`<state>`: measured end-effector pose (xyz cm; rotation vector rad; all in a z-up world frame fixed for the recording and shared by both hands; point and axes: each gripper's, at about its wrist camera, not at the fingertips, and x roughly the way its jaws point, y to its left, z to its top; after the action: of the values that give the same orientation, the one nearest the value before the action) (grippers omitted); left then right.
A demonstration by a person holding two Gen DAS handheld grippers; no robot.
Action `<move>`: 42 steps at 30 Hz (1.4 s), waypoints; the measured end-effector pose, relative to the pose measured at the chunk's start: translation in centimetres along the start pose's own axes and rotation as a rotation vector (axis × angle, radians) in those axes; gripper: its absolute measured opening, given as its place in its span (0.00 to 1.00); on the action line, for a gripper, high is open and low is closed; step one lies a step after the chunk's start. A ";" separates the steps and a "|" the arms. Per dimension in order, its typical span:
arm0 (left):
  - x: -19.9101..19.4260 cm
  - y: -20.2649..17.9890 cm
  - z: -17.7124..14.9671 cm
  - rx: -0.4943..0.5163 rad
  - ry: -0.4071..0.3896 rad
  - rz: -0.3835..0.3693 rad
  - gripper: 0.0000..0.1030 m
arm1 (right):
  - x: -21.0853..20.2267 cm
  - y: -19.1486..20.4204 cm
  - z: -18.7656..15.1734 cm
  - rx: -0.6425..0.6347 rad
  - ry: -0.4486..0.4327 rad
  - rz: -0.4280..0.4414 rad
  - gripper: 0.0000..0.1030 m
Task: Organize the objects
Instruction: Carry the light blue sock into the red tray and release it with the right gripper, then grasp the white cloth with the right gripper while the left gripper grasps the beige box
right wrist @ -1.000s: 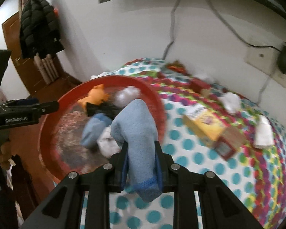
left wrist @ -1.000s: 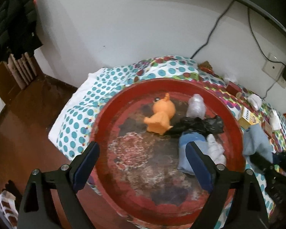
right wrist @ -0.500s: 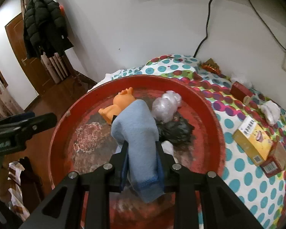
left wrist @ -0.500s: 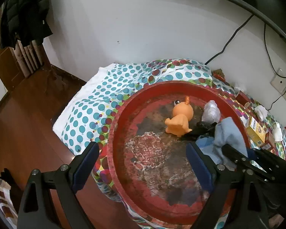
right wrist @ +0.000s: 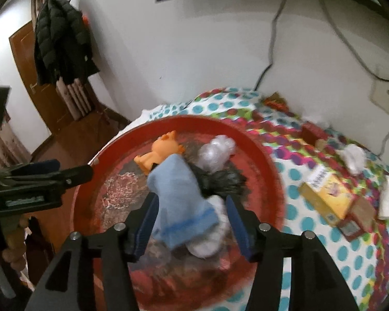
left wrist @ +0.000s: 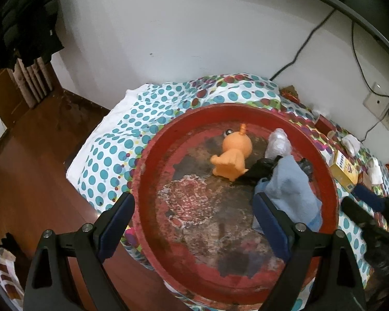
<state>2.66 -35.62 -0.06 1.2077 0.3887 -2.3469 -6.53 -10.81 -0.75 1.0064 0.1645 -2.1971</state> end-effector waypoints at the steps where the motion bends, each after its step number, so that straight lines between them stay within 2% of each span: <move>1: 0.0 -0.3 0.0 0.008 0.000 -0.003 0.88 | -0.7 -0.9 -0.2 0.009 -0.005 -0.014 0.56; 6: -0.2 -2.8 -0.3 0.070 -0.001 -0.005 0.88 | -3.8 -7.2 -2.0 0.091 -0.024 -0.135 0.56; 8: -0.2 -4.1 -0.5 0.101 0.001 -0.011 0.89 | -5.0 -10.7 -2.7 0.136 -0.026 -0.203 0.56; 9: -0.2 -4.6 -0.6 0.111 0.002 -0.017 0.89 | -5.6 -13.0 -3.1 0.162 -0.025 -0.269 0.56; 13: 0.0 -7.6 -1.3 0.166 0.012 -0.066 0.91 | -6.3 -19.0 -3.5 0.197 -0.003 -0.411 0.56; 16: 0.1 -10.4 -2.2 0.230 0.018 -0.105 0.91 | -5.8 -22.3 -3.4 0.190 0.012 -0.465 0.56; 24: -0.2 -17.5 -4.5 0.395 0.014 -0.219 0.92 | -1.8 -26.3 -1.8 0.152 0.029 -0.472 0.56; 32: 0.6 -24.2 -4.0 0.506 0.001 -0.284 0.93 | 2.4 -29.0 -2.0 0.143 0.067 -0.515 0.56; 38: 2.0 -29.2 -3.9 0.568 -0.007 -0.386 0.96 | 3.6 -30.7 -2.8 0.181 0.086 -0.494 0.56; 40: 2.7 -30.5 -3.9 0.580 -0.003 -0.393 0.96 | 3.6 -30.7 -2.9 0.178 0.071 -0.492 0.54; 41: 3.0 -31.2 -3.8 0.588 -0.002 -0.393 0.96 | 3.6 -30.7 -3.0 0.180 0.069 -0.490 0.43; 42: 3.2 -31.6 -3.8 0.589 -0.005 -0.388 0.96 | 3.5 -30.8 -3.1 0.185 0.066 -0.490 0.40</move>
<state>-12.97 -7.97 -3.69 1.4852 -0.1010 -2.9216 -26.17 11.33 -10.46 1.2440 0.2649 -2.6596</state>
